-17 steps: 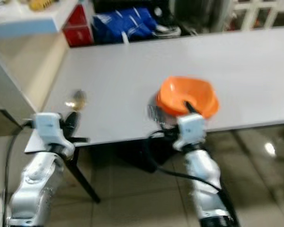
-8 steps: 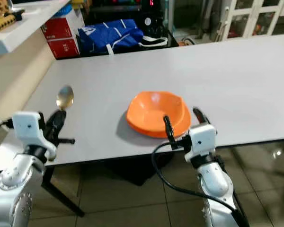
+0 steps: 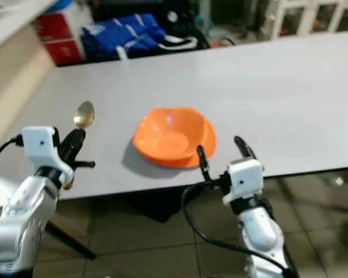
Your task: Setting the table
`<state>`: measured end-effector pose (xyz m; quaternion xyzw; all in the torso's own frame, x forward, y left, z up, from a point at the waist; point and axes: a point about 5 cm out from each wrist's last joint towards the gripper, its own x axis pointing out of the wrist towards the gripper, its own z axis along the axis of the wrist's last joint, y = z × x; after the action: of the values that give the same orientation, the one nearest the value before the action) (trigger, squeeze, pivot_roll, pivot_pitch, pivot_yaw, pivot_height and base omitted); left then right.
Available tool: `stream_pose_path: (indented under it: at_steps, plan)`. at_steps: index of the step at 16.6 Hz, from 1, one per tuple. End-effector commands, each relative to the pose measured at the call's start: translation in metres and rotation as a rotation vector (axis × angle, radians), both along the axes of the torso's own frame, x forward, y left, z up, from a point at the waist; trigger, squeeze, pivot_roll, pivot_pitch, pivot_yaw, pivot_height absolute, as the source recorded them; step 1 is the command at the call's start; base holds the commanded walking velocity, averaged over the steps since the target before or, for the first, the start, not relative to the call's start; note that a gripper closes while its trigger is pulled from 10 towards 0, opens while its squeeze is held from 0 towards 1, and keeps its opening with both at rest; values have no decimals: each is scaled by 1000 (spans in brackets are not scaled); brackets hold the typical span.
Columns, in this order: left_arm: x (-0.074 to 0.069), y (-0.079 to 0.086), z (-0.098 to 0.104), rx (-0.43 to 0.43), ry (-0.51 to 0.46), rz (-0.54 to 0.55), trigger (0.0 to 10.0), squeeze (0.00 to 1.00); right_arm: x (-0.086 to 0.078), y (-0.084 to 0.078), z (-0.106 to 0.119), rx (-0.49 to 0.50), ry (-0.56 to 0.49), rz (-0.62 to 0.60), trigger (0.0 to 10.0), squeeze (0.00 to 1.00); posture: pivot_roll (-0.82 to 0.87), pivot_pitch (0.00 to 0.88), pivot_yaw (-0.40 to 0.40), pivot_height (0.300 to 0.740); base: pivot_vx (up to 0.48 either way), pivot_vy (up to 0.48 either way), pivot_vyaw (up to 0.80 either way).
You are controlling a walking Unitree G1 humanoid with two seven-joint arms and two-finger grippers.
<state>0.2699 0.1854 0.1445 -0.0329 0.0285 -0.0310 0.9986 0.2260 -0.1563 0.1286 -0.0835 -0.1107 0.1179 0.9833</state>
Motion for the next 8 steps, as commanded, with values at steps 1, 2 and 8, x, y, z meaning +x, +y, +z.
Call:
stream_pose_path:
  at_steps: [1, 2, 8]
  plan:
    - [3, 10, -1, -2, 24, 40, 0, 0, 0, 4, 5, -5, -15, 6, 10000, 0, -210, 0, 162, 740, 0, 0, 0]
    - [6, 14, 2, -19, 13, 49, 0, 0, 0, 4, 5, -4, -14, 3, 10000, 0, -210, 0, 161, 740, 0, 0, 0]
    - [61, 7, 8, -13, 36, -32, 0, 0, 0, 9, 9, 1, -24, 9, 10000, 0, -224, 0, 163, 740, 0, 0, 0]
